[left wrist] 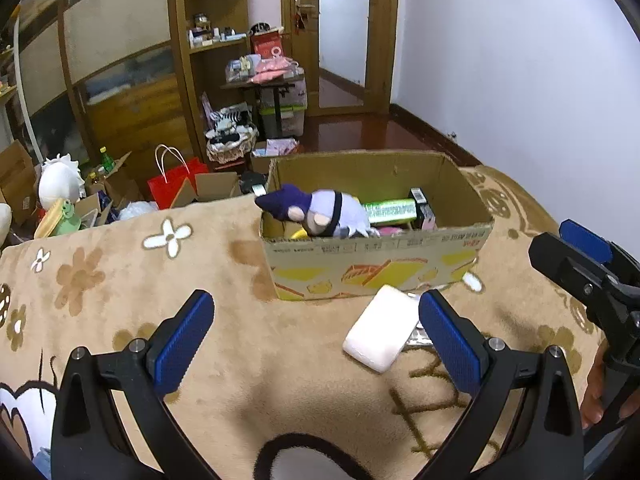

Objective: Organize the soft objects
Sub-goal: 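Withdraw both open tools toward the roll plush and clear bag, then grasp the pink-and-white roll plush with the left tool while the right tool grasps the clear bag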

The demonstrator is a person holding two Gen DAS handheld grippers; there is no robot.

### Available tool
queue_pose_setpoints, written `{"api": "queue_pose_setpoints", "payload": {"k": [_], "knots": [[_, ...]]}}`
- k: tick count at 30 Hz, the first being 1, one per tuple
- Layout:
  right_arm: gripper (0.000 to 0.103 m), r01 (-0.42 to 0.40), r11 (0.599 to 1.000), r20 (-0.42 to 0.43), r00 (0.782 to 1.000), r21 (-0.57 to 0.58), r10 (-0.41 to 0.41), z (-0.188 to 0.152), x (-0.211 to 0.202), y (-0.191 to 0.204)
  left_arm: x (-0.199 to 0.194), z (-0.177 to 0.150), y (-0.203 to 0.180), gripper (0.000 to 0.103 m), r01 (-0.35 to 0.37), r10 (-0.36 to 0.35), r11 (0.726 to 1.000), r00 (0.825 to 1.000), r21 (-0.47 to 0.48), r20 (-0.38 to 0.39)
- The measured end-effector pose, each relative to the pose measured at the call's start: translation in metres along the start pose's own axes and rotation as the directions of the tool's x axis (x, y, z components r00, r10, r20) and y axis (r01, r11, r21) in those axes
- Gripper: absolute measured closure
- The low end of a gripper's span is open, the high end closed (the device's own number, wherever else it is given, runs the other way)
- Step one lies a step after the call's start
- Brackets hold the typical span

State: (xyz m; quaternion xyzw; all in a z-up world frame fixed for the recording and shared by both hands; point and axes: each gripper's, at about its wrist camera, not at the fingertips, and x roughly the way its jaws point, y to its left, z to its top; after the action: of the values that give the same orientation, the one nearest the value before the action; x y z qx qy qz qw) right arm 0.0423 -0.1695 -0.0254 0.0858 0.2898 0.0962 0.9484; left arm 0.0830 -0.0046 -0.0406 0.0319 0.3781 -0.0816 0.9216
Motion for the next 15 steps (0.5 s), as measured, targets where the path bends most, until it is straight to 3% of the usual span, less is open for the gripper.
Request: {"api": "queue_pose_setpoints", "payload": {"k": [15], "knots": [[0.000, 0.032, 0.997, -0.116, 0.993, 0.064, -0.024, -0.019, 0.047, -0.022, 0.051, -0.015, -0.011, 0.002, 0.059, -0.055, 0.998, 0.990, 0.022, -0.129]]}}
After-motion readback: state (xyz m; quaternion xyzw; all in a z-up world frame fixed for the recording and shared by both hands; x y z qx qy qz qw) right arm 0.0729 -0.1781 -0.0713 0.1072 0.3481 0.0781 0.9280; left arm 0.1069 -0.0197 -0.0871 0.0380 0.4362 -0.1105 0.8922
